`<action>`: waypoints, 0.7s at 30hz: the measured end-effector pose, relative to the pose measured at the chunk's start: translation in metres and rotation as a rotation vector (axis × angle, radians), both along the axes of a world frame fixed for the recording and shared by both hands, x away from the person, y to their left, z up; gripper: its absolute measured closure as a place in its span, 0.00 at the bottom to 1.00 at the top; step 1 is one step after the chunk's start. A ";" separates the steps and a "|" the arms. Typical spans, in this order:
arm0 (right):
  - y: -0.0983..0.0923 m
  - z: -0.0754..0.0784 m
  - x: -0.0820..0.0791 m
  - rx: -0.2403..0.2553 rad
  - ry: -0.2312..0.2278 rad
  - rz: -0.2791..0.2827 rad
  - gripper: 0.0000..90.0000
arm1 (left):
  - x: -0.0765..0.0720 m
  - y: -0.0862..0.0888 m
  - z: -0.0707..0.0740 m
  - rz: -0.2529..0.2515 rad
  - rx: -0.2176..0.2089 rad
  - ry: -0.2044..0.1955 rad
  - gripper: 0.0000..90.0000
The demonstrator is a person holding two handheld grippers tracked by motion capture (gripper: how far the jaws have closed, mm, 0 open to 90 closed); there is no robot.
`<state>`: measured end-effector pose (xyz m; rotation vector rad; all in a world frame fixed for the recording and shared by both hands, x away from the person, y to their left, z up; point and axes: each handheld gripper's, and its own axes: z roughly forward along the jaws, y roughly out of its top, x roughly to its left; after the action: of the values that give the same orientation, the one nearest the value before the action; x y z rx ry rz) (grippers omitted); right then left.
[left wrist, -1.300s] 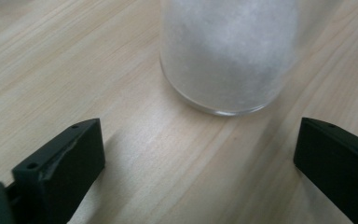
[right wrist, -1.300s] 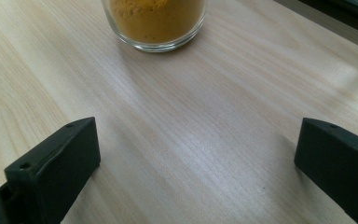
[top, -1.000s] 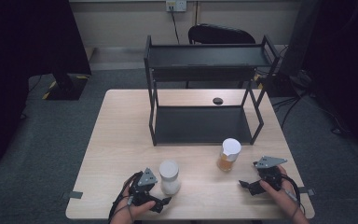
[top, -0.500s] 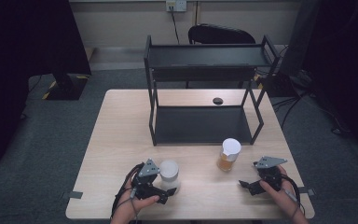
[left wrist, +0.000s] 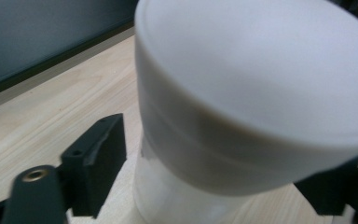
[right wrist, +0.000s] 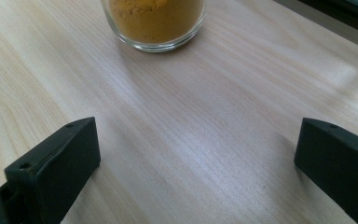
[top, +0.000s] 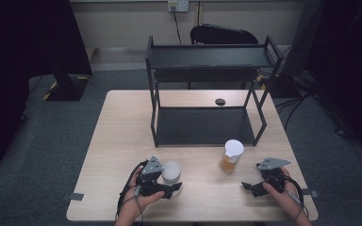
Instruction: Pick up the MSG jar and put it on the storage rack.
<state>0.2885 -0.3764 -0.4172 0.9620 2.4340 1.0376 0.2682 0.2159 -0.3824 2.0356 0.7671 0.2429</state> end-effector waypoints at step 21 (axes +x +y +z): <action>0.000 0.000 0.000 0.000 0.000 -0.002 0.00 | 0.007 -0.020 0.023 -0.050 0.126 -0.053 0.37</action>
<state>0.2881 -0.3762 -0.4173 0.9640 2.4322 1.0371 0.2749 0.1955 -0.3596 2.1551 0.6826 0.3223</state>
